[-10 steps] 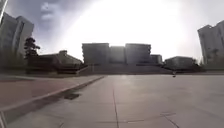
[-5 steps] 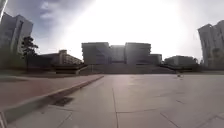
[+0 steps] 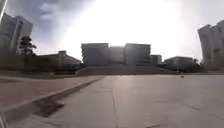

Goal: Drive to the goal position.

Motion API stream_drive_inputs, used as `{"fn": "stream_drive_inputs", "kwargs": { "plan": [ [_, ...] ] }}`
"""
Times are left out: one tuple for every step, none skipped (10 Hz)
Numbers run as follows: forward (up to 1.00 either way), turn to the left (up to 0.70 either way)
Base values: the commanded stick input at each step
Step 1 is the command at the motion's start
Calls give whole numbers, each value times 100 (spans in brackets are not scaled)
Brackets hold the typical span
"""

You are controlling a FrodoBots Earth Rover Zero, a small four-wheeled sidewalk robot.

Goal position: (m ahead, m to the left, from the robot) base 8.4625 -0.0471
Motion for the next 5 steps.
{"fn": "stream_drive_inputs", "kwargs": {
  "plan": [
    [100, 0],
    [100, 0],
    [100, 0],
    [100, 0],
    [100, 0]
  ]
}}
